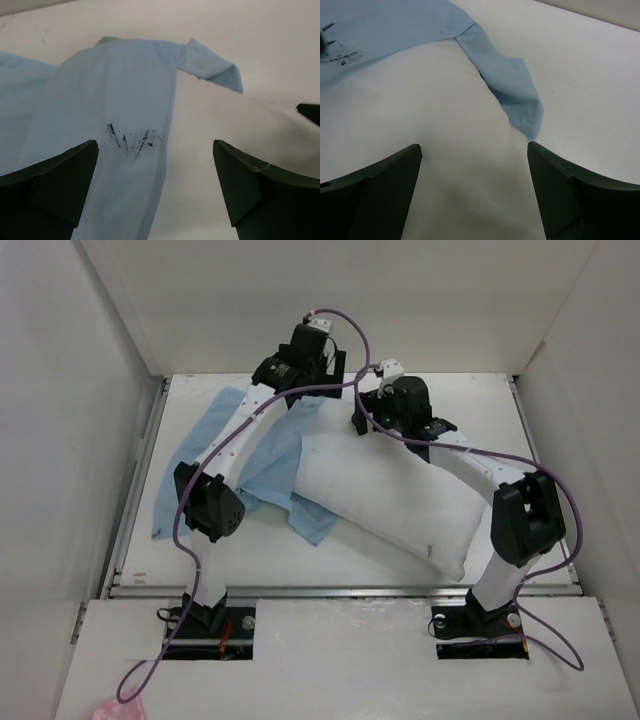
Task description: Put the pillow into the pillowcase
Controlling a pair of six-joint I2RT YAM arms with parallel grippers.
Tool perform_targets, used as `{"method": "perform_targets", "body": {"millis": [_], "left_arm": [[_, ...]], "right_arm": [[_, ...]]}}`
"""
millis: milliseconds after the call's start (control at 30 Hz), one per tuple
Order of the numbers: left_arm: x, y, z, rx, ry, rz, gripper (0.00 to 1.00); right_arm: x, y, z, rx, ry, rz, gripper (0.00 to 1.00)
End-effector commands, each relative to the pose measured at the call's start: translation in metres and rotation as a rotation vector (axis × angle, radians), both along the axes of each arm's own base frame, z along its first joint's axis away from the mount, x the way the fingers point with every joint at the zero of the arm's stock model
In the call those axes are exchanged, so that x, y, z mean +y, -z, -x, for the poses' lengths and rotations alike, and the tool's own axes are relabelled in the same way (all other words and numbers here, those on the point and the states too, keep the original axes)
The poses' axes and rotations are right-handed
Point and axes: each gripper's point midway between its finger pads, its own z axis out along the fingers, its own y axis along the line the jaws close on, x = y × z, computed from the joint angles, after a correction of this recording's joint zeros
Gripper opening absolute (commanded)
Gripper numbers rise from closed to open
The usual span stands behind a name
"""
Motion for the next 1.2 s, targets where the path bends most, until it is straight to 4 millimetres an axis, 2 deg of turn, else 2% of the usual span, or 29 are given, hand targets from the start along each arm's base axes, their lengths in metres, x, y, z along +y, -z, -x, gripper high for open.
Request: {"method": "perform_targets", "body": {"millis": [0,67,133,167,233,300,333,367,400,433,467,500,600,633,700,733,767,800,833,900,933,967,1033,1067,1100,1133,1167], "left_arm": [[-0.004,0.008,0.007,0.050,0.141,-0.053,1.00],[-0.001,0.028,0.011,0.101,0.141,-0.079,1.00],[0.004,0.053,0.016,0.146,0.134,-0.108,1.00],[0.006,0.055,0.017,0.148,0.118,-0.109,0.99],[0.017,0.066,0.015,0.168,0.070,-0.126,0.85],[0.025,0.077,0.014,0.191,0.018,-0.160,0.68],[0.024,0.077,0.013,0.194,0.010,-0.152,0.56],[0.022,0.078,0.010,0.200,0.004,-0.147,0.36],[0.024,0.074,0.008,0.187,-0.008,-0.151,0.28],[0.026,0.075,0.004,0.182,-0.037,-0.156,0.21],[0.030,0.071,0.001,0.172,-0.047,-0.149,0.18],[0.030,0.064,-0.002,0.153,-0.054,-0.145,0.16],[0.038,0.054,-0.009,0.119,-0.087,-0.144,0.09],[0.043,0.053,-0.011,0.108,-0.112,-0.163,0.00],[0.046,0.051,-0.015,0.097,-0.122,-0.155,0.00],[0.045,0.054,-0.015,0.103,-0.114,-0.151,0.00],[0.042,0.052,-0.017,0.093,-0.108,-0.138,0.00],[0.038,0.052,-0.018,0.091,-0.094,-0.123,0.00],[0.034,0.055,-0.020,0.095,-0.083,-0.115,0.00],[0.023,0.043,-0.025,0.064,-0.050,-0.066,0.00],[0.022,0.037,-0.027,0.045,-0.051,-0.056,0.00],[0.017,0.025,-0.030,0.018,-0.045,-0.020,0.00],[0.010,0.012,-0.032,-0.007,-0.027,0.021,0.00],[0.005,0.000,-0.031,-0.023,-0.027,0.067,0.00],[0.003,-0.015,-0.032,-0.054,-0.023,0.101,0.00],[-0.007,-0.025,-0.026,-0.070,0.010,0.124,0.00],[-0.012,-0.044,-0.018,-0.107,0.027,0.145,0.00]], "right_arm": [[0.004,-0.035,-0.016,-0.077,-0.036,-0.030,0.92],[0.003,-0.028,-0.018,-0.059,-0.015,-0.035,0.92],[-0.012,-0.028,-0.026,-0.059,0.044,-0.034,0.93],[-0.011,-0.030,-0.027,-0.064,0.048,-0.045,0.93],[-0.018,-0.037,-0.029,-0.077,0.044,-0.061,0.93],[-0.012,-0.042,-0.028,-0.093,0.004,-0.071,0.94],[-0.008,-0.042,-0.026,-0.093,-0.027,-0.073,0.94],[-0.003,-0.040,-0.027,-0.078,-0.051,-0.076,0.94],[0.003,-0.025,-0.026,-0.029,-0.082,-0.071,0.94],[0.008,-0.021,-0.025,-0.013,-0.108,-0.077,0.94],[0.018,-0.019,-0.022,0.001,-0.166,-0.097,0.96],[0.022,-0.007,-0.022,0.028,-0.187,-0.098,0.96],[0.034,0.005,-0.021,0.050,-0.192,-0.092,0.96],[0.037,0.015,-0.021,0.077,-0.187,-0.078,0.96],[0.050,0.023,-0.016,0.096,-0.203,-0.066,0.96],[0.052,0.034,-0.016,0.116,-0.213,-0.064,0.95],[0.063,0.035,-0.011,0.123,-0.248,-0.072,0.90],[0.072,0.039,-0.005,0.138,-0.286,-0.080,0.62],[0.077,0.038,0.000,0.145,-0.323,-0.096,0.49],[0.086,0.040,0.006,0.157,-0.356,-0.113,0.26],[0.091,0.029,0.011,0.140,-0.376,-0.121,0.00],[0.091,0.006,0.012,0.089,-0.380,-0.137,0.00],[0.089,-0.020,0.019,0.021,-0.396,-0.161,0.00],[0.090,-0.021,0.030,0.012,-0.407,-0.164,0.00],[0.087,-0.061,0.038,-0.094,-0.424,-0.199,0.00],[0.088,-0.074,0.047,-0.138,-0.437,-0.213,0.00],[0.089,-0.065,0.061,-0.140,-0.452,-0.215,0.00]]}}
